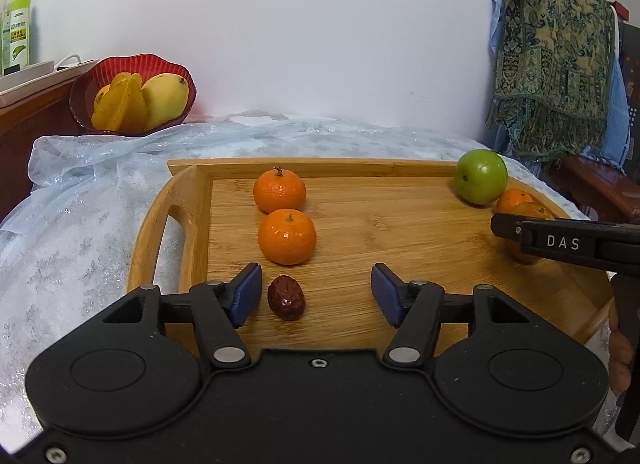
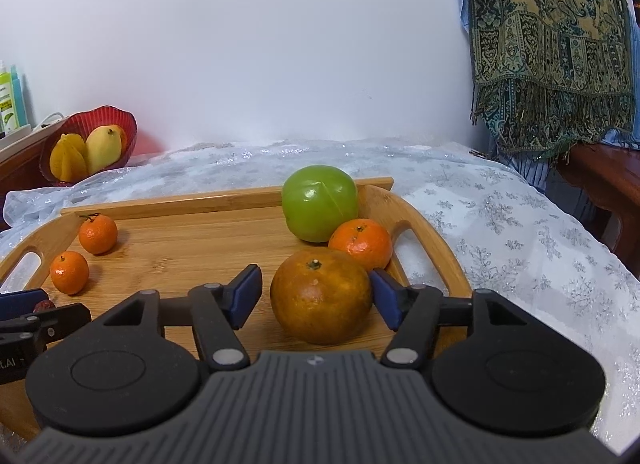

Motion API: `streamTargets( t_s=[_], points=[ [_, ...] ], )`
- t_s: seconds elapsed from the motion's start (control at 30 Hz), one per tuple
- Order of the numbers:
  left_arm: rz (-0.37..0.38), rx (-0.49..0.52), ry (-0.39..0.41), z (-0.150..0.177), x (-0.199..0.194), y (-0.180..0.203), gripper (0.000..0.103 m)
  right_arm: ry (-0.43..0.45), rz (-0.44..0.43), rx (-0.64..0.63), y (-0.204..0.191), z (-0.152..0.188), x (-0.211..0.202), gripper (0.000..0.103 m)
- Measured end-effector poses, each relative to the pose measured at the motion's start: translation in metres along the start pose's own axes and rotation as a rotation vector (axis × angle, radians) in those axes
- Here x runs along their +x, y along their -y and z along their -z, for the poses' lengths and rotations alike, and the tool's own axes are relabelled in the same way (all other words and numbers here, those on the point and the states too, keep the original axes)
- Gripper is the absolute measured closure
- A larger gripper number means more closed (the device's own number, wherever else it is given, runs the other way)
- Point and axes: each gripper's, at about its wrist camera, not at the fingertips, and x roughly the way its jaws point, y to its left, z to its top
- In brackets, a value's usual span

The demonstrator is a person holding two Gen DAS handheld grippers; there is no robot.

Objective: Organize fruits
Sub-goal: 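Lower the date and open the left tool while the right tool releases the orange, then withdraw both open tools back toward the dates beside the dark plum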

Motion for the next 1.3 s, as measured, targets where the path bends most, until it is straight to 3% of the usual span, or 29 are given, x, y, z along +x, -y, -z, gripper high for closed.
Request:
streamTargets(
  t_s=[0.2, 0.63, 0.97, 1.3],
  points=[
    [0.019, 0.001, 0.016, 0.002, -0.009, 0.001, 0.027, 0.027, -0.002, 0.000, -0.001, 0.000, -0.009, 0.020],
    [0.051, 0.027, 0.051, 0.016, -0.047, 0.007, 0.015, 0.114, -0.029, -0.007, -0.001, 0.013, -0.051, 0.012],
    [0.034, 0.039, 0.068, 0.032, -0.076, 0.011, 0.010, 0.218, -0.072, -0.117, -0.012, 0.034, -0.093, 0.001],
    [0.012, 0.046, 0.046, 0.043, -0.102, 0.014, 0.007, 0.253, -0.146, -0.153, -0.023, 0.060, -0.128, 0.000]
  ],
)
